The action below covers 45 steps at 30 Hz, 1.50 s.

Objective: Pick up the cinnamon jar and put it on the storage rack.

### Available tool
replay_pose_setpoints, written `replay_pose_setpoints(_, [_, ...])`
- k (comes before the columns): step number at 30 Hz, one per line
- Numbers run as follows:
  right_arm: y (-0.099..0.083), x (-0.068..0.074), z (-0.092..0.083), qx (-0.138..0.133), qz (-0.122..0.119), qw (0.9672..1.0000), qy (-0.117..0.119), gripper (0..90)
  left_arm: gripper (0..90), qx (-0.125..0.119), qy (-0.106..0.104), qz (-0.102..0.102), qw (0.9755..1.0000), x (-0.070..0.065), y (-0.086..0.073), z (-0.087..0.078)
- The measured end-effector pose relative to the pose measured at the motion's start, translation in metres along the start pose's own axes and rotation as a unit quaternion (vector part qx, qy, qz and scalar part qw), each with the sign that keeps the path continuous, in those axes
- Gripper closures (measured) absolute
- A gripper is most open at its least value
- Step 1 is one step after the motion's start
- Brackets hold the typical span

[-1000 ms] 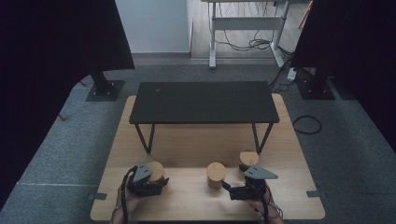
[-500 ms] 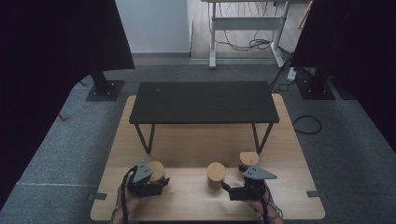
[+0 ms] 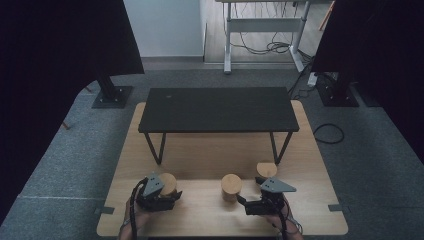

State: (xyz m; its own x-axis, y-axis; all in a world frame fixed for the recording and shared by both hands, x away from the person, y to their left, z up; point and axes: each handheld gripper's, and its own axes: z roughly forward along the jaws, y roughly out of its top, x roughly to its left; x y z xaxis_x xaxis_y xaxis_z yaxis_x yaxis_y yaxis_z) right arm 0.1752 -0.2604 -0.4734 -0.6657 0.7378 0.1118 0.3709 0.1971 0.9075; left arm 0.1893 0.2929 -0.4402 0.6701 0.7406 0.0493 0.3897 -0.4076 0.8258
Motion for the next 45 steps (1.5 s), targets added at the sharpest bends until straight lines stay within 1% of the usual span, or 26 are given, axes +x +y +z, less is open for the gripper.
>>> replay_pose_setpoints(9, [0.0,0.0,0.001,0.003,-0.001,1.0,0.002,2.8,25.4,0.002,0.002,-0.001,1.0,0.0,0.0,0.0])
replay_pose_setpoints(10, [0.0,-0.002,0.001,0.001,0.004,1.0,0.007,2.9,25.4,0.001,0.002,-0.001,1.0,0.0,0.0,0.0])
replay_pose_setpoints(12, [-0.001,-0.003,0.001,0.0,0.008,0.9999,0.008,2.9,25.3,0.002,0.003,-0.003,1.0,0.0,0.0,0.0])
replay_pose_setpoints(19, [-0.001,-0.004,0.003,0.005,0.006,0.9999,0.008,2.9,25.3,-0.001,0.006,-0.004,1.0,0.0,0.0,-0.003])
replay_pose_setpoints(21, [-0.001,-0.004,0.003,0.004,0.007,0.9999,0.01,2.9,25.4,0.0,0.006,-0.002,1.0,0.0,0.002,-0.005])
replay_pose_setpoints(23, [0.0,-0.005,0.003,0.003,0.006,0.9999,0.009,2.8,25.4,-0.002,0.005,-0.005,1.0,0.001,0.003,-0.006])
replay_pose_setpoints(26, [-0.003,-0.004,0.0,-0.009,0.009,0.9999,0.004,2.9,25.4,-0.006,-0.003,-0.01,0.9999,0.002,0.003,-0.007])
replay_pose_setpoints(30, [-0.004,-0.005,-0.002,-0.018,0.013,0.9997,0.008,2.9,25.4,-0.009,-0.003,-0.009,0.9999,0.002,0.006,-0.008])
replay_pose_setpoints(37, [-0.002,-0.003,-0.002,-0.012,0.007,0.9999,0.006,2.8,25.4,-0.01,-0.004,0.0,0.9999,0.0,0.014,-0.009])
replay_pose_setpoints(41, [-0.003,-0.002,-0.002,-0.016,0.009,0.9998,0.002,2.8,25.4,-0.014,0.0,0.006,0.9999,0.0,0.021,-0.012])
replay_pose_setpoints(45, [-0.003,-0.002,-0.002,-0.016,0.008,0.9998,0.002,2.8,25.4,-0.017,0.002,0.008,0.9998,0.001,0.028,-0.014])
